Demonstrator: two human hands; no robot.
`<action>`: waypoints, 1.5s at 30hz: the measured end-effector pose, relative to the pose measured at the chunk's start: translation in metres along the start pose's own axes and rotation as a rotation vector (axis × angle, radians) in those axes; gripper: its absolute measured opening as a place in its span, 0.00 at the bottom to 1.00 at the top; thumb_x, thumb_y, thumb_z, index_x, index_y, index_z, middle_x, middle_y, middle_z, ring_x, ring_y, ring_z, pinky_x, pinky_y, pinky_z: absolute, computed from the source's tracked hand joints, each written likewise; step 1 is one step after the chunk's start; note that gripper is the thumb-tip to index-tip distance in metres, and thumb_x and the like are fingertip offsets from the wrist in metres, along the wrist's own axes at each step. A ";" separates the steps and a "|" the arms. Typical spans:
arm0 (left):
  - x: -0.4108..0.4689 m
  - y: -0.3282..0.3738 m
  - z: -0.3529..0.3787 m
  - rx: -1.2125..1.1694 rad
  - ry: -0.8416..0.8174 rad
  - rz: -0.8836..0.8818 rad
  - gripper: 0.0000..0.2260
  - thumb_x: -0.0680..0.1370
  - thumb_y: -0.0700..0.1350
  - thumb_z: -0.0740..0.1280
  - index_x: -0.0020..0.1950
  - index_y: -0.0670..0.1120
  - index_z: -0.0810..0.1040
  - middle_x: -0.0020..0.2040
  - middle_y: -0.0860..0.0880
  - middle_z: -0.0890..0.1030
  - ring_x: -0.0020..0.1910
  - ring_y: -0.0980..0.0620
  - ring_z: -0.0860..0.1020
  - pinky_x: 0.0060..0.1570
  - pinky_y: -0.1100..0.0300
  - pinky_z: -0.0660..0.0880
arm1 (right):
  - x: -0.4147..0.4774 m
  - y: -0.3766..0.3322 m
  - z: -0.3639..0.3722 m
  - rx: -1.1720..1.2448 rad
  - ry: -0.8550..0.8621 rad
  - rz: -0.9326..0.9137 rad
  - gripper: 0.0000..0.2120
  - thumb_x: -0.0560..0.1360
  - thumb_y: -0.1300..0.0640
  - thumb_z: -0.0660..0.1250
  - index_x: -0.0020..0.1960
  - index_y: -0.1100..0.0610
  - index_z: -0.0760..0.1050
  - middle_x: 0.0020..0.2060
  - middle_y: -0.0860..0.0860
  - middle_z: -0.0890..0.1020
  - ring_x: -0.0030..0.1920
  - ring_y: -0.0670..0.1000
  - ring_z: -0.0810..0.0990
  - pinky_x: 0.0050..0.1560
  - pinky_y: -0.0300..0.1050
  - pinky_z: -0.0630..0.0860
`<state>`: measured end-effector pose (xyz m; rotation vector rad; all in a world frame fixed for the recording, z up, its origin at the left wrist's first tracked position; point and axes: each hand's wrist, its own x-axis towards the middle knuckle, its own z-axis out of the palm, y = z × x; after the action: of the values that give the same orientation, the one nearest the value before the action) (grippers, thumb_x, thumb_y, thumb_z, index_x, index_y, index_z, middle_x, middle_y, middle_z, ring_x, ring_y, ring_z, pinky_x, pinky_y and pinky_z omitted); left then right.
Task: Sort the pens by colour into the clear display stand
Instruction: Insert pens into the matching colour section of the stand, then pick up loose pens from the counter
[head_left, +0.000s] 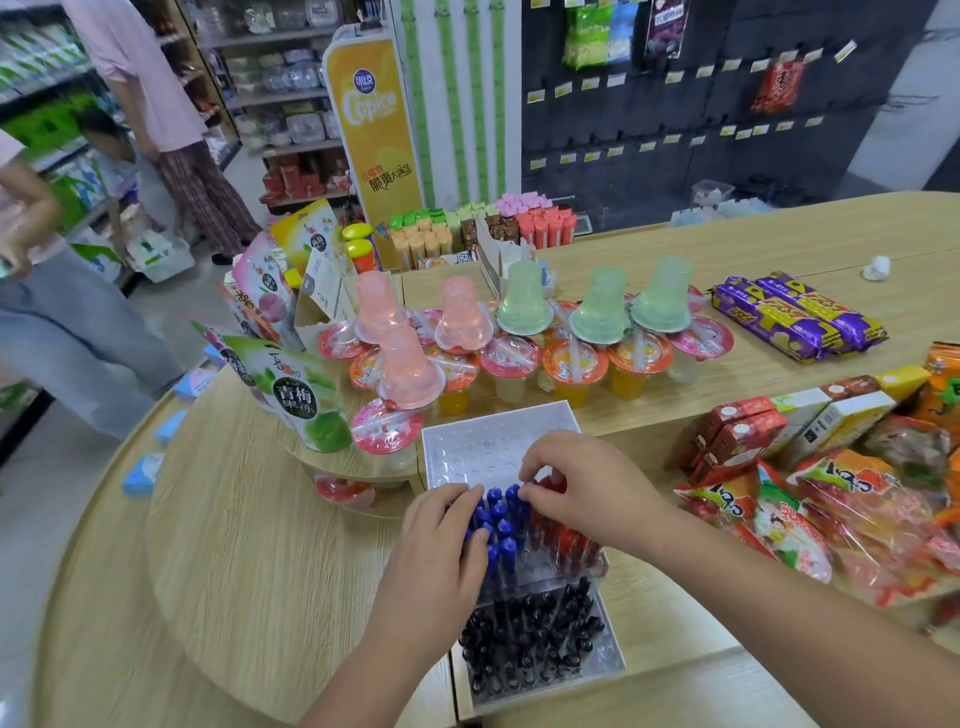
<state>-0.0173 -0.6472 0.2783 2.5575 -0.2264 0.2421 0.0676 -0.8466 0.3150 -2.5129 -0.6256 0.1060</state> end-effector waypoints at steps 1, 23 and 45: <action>0.000 0.000 0.000 -0.008 0.005 0.001 0.19 0.81 0.48 0.61 0.72 0.49 0.71 0.66 0.57 0.70 0.67 0.62 0.63 0.67 0.68 0.61 | 0.000 0.000 0.000 -0.014 0.000 -0.007 0.05 0.74 0.45 0.68 0.46 0.45 0.78 0.48 0.40 0.78 0.43 0.41 0.78 0.47 0.42 0.77; -0.045 -0.029 -0.019 -0.167 0.141 -0.130 0.16 0.81 0.44 0.61 0.70 0.50 0.71 0.66 0.58 0.71 0.67 0.61 0.68 0.67 0.61 0.66 | -0.036 -0.022 0.011 -0.106 0.264 0.008 0.10 0.74 0.42 0.67 0.52 0.45 0.78 0.49 0.40 0.78 0.50 0.44 0.75 0.49 0.44 0.75; -0.290 -0.166 0.209 0.022 -0.373 -0.584 0.09 0.73 0.52 0.70 0.50 0.52 0.80 0.47 0.55 0.77 0.45 0.52 0.77 0.38 0.56 0.78 | -0.259 0.045 0.364 -0.213 -0.387 0.175 0.23 0.56 0.46 0.78 0.48 0.50 0.76 0.41 0.47 0.80 0.37 0.51 0.80 0.33 0.44 0.77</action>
<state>-0.2376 -0.5914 -0.0439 2.5441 0.3882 -0.4539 -0.2164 -0.8204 -0.0313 -2.7742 -0.5888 0.6330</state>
